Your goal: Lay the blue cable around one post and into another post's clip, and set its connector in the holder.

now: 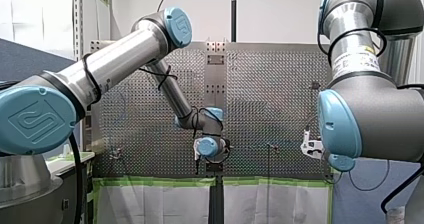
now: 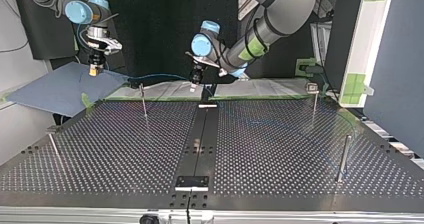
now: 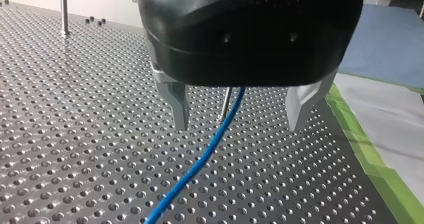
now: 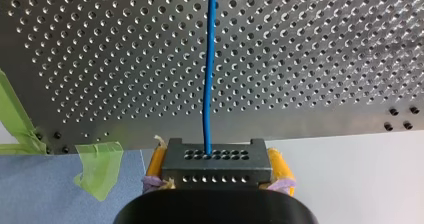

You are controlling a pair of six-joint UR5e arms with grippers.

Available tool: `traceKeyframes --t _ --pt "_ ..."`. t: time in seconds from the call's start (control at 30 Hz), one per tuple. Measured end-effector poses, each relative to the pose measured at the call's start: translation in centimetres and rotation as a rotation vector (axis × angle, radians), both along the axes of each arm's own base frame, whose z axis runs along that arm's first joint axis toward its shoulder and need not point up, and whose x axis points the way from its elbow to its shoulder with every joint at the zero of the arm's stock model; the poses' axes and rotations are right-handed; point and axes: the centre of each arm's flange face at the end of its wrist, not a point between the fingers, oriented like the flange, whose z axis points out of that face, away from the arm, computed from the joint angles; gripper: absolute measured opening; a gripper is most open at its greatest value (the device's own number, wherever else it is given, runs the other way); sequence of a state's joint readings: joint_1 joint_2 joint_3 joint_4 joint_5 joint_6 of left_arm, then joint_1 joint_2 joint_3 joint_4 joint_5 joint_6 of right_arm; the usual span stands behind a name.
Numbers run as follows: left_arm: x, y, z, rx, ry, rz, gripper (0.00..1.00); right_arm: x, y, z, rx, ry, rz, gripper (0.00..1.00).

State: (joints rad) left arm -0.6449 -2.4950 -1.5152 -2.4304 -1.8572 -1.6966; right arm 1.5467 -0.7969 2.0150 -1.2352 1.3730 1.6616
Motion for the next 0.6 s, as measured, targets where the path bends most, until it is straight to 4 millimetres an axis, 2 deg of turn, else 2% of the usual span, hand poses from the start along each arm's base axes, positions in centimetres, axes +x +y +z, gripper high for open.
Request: traceKeyframes --t 0.03,0.13,0.53,0.6 --pt "0.0 0.0 0.0 0.0 0.0 -0.001 0.56 0.0 0.0 0.0 0.0 0.0 0.0 0.0" --pt "0.1 0.0 0.0 -0.001 0.0 -0.001 0.47 -0.1 0.0 0.0 -0.001 -0.001 -0.003 0.0" --pt "0.2 0.1 0.0 -0.002 0.003 -0.009 0.47 -0.9 -0.3 0.0 -0.001 -0.004 -0.018 0.0" --pt "0.2 0.1 0.0 -0.002 0.003 -0.011 0.44 -1.1 -0.3 0.0 0.0 -0.004 -0.02 0.0"
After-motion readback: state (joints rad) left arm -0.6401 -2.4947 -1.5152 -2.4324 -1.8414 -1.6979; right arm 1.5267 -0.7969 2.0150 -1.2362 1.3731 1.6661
